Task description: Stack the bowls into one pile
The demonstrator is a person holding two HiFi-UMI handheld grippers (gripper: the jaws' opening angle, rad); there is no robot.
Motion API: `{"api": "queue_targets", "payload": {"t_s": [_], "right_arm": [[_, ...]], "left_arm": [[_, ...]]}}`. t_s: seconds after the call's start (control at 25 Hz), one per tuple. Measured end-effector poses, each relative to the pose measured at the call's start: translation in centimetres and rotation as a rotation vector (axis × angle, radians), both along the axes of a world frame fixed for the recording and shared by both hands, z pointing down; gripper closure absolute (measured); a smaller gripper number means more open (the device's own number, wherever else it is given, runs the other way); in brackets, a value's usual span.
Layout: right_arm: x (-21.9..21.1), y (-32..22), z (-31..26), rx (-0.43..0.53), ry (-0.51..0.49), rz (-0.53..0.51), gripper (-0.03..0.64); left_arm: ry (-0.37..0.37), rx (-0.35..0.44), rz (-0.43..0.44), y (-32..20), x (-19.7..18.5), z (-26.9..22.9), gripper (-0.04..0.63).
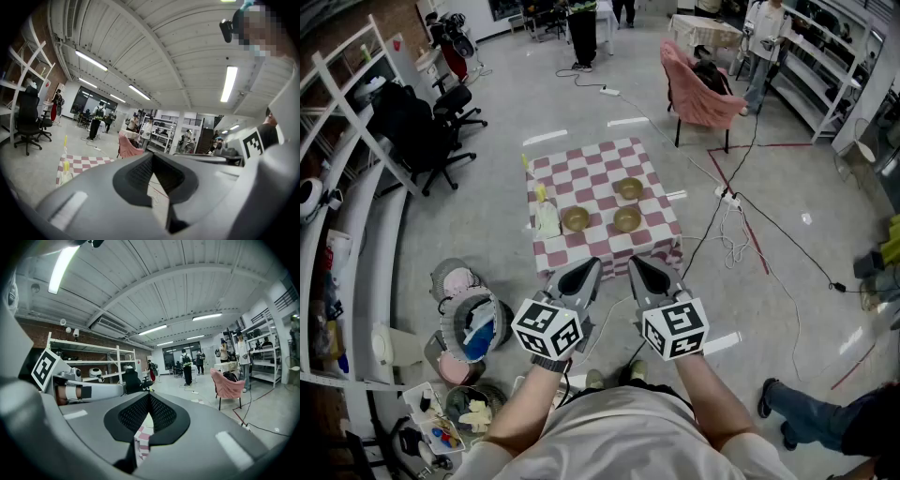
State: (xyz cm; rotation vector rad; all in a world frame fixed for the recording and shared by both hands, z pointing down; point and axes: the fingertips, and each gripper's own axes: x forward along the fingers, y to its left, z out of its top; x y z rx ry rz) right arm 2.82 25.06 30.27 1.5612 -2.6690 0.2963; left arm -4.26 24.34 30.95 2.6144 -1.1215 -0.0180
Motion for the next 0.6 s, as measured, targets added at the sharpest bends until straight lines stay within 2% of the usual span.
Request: {"api": "queue_targets", "payload": {"t_s": [0.44, 0.6], "right_arm": [[3.6, -0.9, -0.4, 0.021, 0.003, -0.029, 0.606], [4.5, -0.4, -0.5, 0.023, -0.032, -0.060, 0.605]], "left_arm": [[0.013, 0.012, -0.038, -0.8, 3.4, -0.3, 0.589], [0.011, 0.006, -0.060, -0.2, 4.1, 0.2, 0.589]]}}
